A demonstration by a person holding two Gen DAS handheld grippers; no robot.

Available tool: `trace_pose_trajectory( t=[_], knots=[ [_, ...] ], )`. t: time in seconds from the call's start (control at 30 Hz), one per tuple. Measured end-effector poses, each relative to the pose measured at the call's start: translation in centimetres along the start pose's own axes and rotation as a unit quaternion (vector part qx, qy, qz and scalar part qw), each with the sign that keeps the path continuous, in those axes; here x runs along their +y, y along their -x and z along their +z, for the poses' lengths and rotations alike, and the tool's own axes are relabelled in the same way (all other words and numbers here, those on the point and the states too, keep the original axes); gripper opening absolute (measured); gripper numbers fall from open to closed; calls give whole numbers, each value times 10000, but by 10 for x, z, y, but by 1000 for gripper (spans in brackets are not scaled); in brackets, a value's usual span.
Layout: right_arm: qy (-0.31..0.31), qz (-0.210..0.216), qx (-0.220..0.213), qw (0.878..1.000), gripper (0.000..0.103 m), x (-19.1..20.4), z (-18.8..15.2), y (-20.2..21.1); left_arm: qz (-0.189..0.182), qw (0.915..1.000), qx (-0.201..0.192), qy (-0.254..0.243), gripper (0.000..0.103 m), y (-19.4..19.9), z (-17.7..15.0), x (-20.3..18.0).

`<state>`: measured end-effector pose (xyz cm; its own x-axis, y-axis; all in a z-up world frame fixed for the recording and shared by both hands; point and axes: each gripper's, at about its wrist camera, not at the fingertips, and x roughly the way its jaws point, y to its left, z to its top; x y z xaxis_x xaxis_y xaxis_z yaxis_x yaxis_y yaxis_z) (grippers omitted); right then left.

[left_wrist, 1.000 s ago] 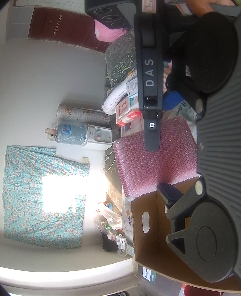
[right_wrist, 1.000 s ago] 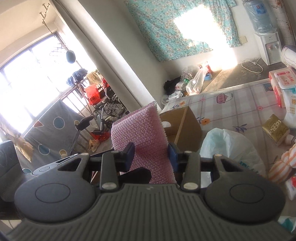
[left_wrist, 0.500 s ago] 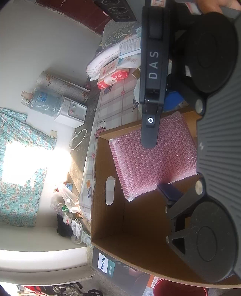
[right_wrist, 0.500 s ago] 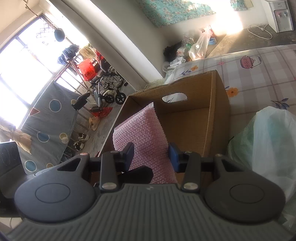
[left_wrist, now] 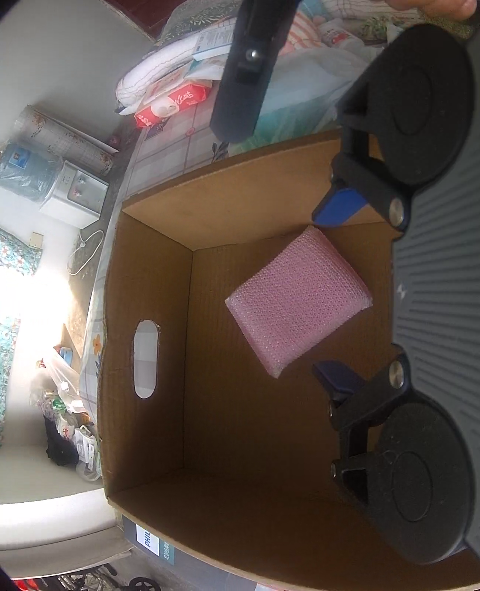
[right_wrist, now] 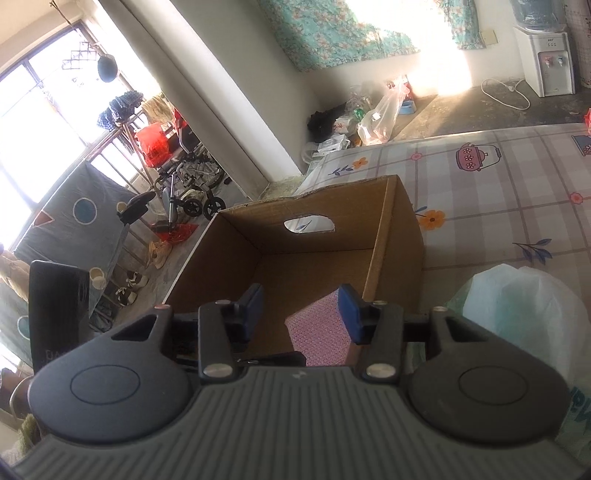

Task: Organize soft objects

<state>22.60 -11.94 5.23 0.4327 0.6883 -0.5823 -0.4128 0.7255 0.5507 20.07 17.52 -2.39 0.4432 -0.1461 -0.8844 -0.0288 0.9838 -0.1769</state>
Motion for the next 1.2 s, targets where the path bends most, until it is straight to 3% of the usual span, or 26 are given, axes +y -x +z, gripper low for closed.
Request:
trace_pose_trajectory(
  t=[0.17,0.27,0.4,0.53,0.8,0.97,1.07,1.2],
  knots=[
    [-62,135,-128,9998,45,-14,-7,26,-15,9953,817,516,60,-31,3,23],
    [-150,240,-198,9994,45,-21,-11,36,26,9916,1169,559,52,-47,7,28],
    [-344,347,-225,9986,45,-34,-13,40,73,9902,1349,357,49,-59,11,22],
    [-455,349,-233,9981,46,-44,-14,38,313,9915,1260,81,37,-64,20,14],
    [-521,291,-168,9981,47,-54,-15,33,232,9916,1268,-41,40,-65,40,18],
    [-533,285,-161,9980,50,-59,-14,31,178,9958,895,35,60,-41,51,25],
    [-579,318,-133,9977,51,-61,-14,26,247,9942,1006,274,60,-50,58,32],
    [-607,373,-120,9974,52,-60,-14,25,-47,9892,1261,745,62,-70,62,43]
  ],
)
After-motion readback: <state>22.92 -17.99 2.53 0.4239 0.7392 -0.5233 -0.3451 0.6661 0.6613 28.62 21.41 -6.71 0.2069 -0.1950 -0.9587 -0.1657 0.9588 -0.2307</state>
